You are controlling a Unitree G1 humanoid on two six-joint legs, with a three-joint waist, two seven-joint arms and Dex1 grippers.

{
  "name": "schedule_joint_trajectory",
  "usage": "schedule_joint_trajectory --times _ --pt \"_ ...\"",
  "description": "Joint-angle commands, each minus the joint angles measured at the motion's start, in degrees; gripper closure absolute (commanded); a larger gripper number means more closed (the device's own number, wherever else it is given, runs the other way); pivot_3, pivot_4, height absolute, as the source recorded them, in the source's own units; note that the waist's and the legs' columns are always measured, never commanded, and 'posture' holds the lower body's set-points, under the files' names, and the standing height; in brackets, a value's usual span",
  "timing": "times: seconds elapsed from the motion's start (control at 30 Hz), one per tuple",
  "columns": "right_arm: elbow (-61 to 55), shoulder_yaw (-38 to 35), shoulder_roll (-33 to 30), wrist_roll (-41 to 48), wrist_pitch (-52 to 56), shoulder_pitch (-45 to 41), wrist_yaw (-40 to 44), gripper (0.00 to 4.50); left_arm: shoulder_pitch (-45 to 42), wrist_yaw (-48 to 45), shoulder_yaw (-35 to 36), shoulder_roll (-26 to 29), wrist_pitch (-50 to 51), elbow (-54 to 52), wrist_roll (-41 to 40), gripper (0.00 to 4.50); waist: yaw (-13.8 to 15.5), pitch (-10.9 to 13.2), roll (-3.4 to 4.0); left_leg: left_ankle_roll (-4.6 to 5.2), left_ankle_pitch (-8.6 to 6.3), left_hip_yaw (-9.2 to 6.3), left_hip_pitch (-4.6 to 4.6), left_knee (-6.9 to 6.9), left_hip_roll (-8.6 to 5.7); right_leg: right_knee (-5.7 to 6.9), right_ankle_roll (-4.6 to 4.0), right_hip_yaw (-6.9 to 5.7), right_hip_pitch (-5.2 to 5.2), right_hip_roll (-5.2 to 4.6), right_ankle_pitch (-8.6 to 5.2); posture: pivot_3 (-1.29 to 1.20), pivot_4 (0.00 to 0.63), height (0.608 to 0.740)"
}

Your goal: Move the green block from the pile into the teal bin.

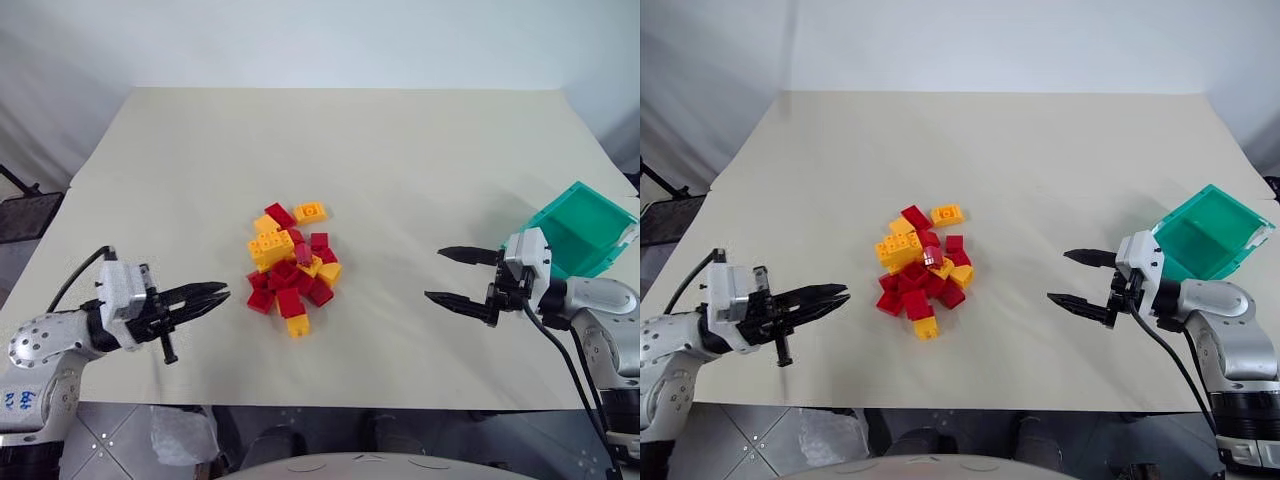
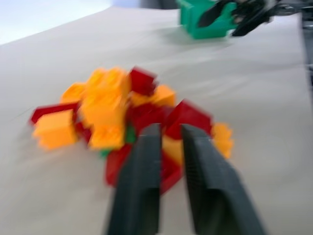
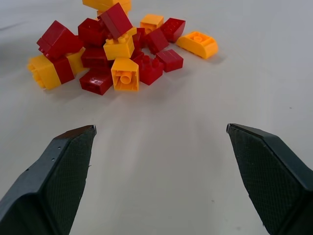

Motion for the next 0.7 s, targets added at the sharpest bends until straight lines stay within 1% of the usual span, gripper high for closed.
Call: schedule_joint_trajectory --times 0.03,0.1,0.13,0.2,0.27,0.37,0.6,0.67,0.7 --pt "-1.8 -0.6 0.5 0.5 -0.5 -0.7 -0.8 0.00 -3.5 3.8 -5.1 1.2 5.5 -2.7 2.9 4.49 0.0 0.0 0.00 0.00 0.00 0.02 0.03 0.01 -0.01 0.05 0.00 0.03 0.00 0.00 0.00 0.00 0.150 0.740" --pt "-2.1 -0.6 0.6 0.5 -0.4 -0.6 -1.1 0.00 -5.0 3.4 -6.8 1.5 6.8 -2.0 3.6 4.49 -0.2 0.0 0.00 -0.01 0.00 0.09 0.08 -0.01 0.00 0.09 0.00 0.04 0.00 0.03 0.00 0.00 0.150 0.740" --pt "-2.3 -0.6 0.7 0.4 -0.6 -0.2 -1.2 0.00 -6.9 3.7 -8.5 0.9 6.5 -0.1 5.3 4.49 -0.3 0.0 0.00 -0.01 0.00 0.10 0.08 -0.03 0.00 0.09 0.00 0.01 -0.02 0.05 0.00 0.00 0.150 0.740" --pt "-2.7 -0.9 1.0 0.2 -1.1 0.7 -1.8 0.00 -12.1 3.3 -12.3 -1.5 2.7 6.7 9.4 4.49 -0.1 0.0 0.00 -0.02 -0.01 0.20 0.12 -0.06 0.01 0.09 0.00 -0.05 -0.04 0.08 0.00 0.00 0.150 0.740" --pt "-3.3 -1.3 1.6 0.3 -1.2 1.4 -3.0 0.00 -16.6 2.3 -14.3 -3.4 -0.9 13.7 12.2 4.49 0.1 0.0 0.00 0.00 0.02 0.25 0.18 -0.01 -0.01 0.13 0.00 -0.18 0.01 0.09 0.00 0.00 0.150 0.740" --pt "-4.8 -1.7 2.2 0.7 -0.8 2.6 -4.0 0.00 -21.4 0.8 -15.0 -5.4 -5.9 21.8 14.3 4.49 -0.1 0.0 -0.01 0.01 0.02 0.34 0.22 -0.01 -0.03 0.18 0.00 -0.11 0.01 0.07 0.01 0.00 0.150 0.740" --pt "-7.5 -2.6 2.7 1.0 -1.1 6.1 -6.3 0.00 -34.0 2.5 -14.8 -8.3 -17.1 45.1 20.7 4.49 -0.1 0.0 -0.04 0.01 0.02 0.38 0.23 -0.01 -0.03 0.17 0.03 -0.13 -0.01 0.09 0.02 0.00 0.150 0.740" --pt "-8.1 -3.0 2.8 1.2 -0.9 6.8 -6.9 0.00 -36.5 3.0 -14.6 -8.7 -19.4 49.2 21.7 4.49 -0.1 0.0 -0.05 0.02 0.02 0.38 0.22 -0.01 -0.02 0.17 0.03 -0.13 -0.01 0.09 0.02 0.00 0.150 0.740" --pt "-8.4 -3.1 2.8 1.3 -0.8 7.0 -7.2 0.00 -36.9 2.1 -14.4 -8.8 -19.7 49.4 21.2 4.49 -0.1 0.0 -0.05 0.02 0.02 0.38 0.22 -0.01 -0.02 0.17 0.03 -0.13 -0.01 0.09 0.03 0.00 0.150 0.740"
